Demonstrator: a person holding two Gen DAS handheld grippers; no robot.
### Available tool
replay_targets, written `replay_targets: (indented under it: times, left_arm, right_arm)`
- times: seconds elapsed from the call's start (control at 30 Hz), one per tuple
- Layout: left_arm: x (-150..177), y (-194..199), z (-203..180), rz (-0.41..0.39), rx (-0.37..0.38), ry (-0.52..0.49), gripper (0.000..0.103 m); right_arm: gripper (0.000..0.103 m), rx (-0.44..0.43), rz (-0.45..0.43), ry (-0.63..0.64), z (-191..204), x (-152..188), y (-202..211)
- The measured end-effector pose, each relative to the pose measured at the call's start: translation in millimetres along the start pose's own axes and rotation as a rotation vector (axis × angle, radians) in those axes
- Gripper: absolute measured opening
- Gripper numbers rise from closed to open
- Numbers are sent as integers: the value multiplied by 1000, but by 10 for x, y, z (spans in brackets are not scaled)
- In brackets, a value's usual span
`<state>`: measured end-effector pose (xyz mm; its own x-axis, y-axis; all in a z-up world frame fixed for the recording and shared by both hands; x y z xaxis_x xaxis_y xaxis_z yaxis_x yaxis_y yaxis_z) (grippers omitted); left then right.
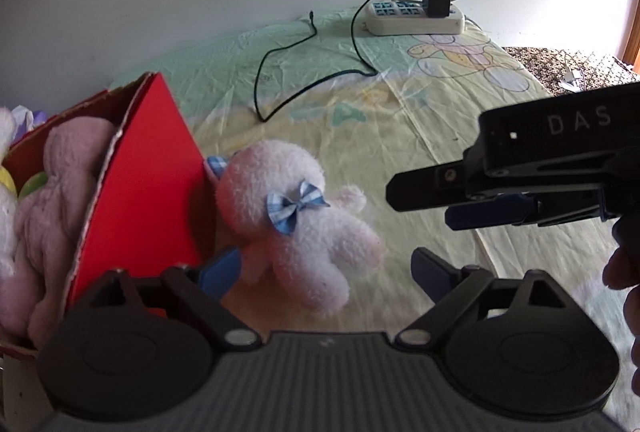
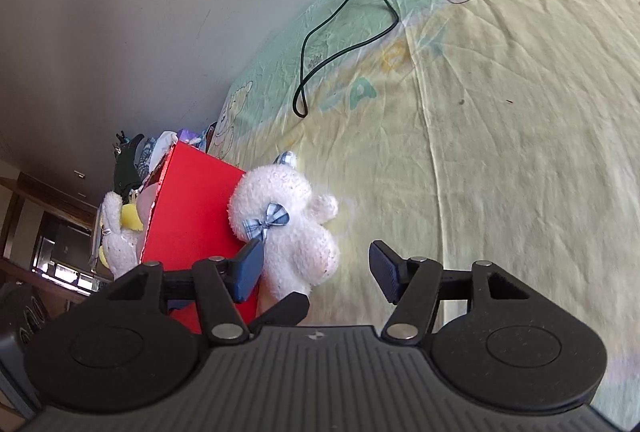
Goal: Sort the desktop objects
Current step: 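Move the right gripper to the pink bunny with blue bow and grasp it, then lift the pink bunny with the right gripper and carry it to the box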
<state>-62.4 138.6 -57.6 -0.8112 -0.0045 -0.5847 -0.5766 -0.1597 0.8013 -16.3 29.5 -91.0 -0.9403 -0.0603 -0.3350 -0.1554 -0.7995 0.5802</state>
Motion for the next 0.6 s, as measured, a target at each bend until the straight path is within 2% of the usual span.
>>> replay_targets:
  times: [0.2, 0.4, 0.5, 0.6]
  left_arm:
    - [-45, -224, 52, 30, 28, 42, 94]
    - [-89, -371, 128, 64, 56, 61, 79]
    - [-113, -399, 158, 73, 73, 74, 78]
    - [-128, -401, 149, 71, 82, 74, 78]
  right_arm:
    - [66, -14, 59, 16, 22, -92, -317]
    - [67, -40, 115, 15, 42, 43, -598]
    - [64, -67, 131, 32, 79, 55, -686]
    - [55, -101, 151, 17, 61, 46, -742]
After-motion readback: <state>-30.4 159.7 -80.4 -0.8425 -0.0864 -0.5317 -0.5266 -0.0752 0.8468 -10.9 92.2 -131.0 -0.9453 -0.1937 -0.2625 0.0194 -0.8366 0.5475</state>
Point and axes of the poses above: each gripper's, at about its wrist camera, not at the fingertips, and y roughly against the way its jaws point, z to its left, x to its underside, the point moved 6 cm from there along -y, roughly the way its jaws point, and after that the axes turned 4 degrees about z, right-handed, at the moved point
